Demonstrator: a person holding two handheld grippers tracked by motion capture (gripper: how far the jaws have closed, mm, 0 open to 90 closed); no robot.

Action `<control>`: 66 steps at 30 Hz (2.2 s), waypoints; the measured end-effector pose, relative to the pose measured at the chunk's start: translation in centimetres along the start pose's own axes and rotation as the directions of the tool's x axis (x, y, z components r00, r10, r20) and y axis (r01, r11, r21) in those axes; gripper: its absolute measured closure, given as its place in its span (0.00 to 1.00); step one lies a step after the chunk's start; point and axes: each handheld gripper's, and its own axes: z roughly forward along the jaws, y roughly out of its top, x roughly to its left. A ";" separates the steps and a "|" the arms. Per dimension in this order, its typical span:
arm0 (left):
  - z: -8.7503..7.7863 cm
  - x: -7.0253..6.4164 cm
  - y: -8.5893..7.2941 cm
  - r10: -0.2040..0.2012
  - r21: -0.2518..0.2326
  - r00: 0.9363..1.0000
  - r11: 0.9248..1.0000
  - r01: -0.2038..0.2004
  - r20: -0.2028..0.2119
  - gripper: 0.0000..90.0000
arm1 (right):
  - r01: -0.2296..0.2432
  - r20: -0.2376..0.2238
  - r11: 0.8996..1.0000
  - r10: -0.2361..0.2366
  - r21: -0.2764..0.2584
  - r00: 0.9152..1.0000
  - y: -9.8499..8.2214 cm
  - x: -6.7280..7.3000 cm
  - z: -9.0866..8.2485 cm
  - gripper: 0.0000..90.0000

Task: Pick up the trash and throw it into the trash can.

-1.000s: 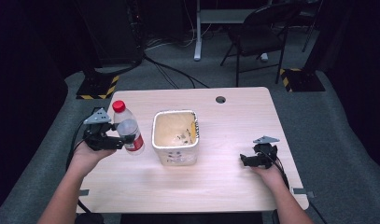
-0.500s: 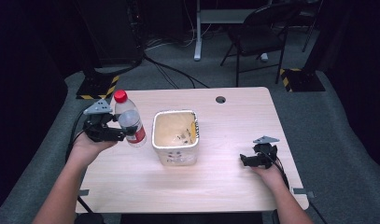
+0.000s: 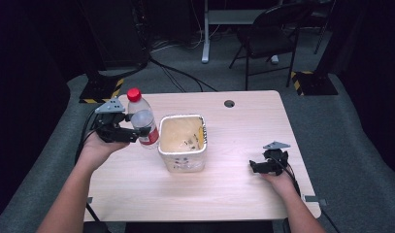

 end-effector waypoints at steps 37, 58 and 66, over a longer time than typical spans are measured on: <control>6.9 -2.4 0.4 0.021 0.018 0.998 1.000 -0.022 0.059 0.33 | -0.004 -0.002 1.000 0.004 -0.002 1.000 0.0 0.1 0.0 0.00; 10.9 -3.2 -2.3 0.018 0.025 0.997 0.999 -0.020 0.075 0.33 | -0.003 -0.003 1.000 0.003 -0.002 1.000 0.0 0.1 0.0 0.00; 11.9 -3.5 -2.5 0.020 0.046 0.996 0.999 -0.024 0.083 0.33 | 0.000 -0.003 1.000 0.000 -0.003 1.000 0.0 0.1 0.1 0.00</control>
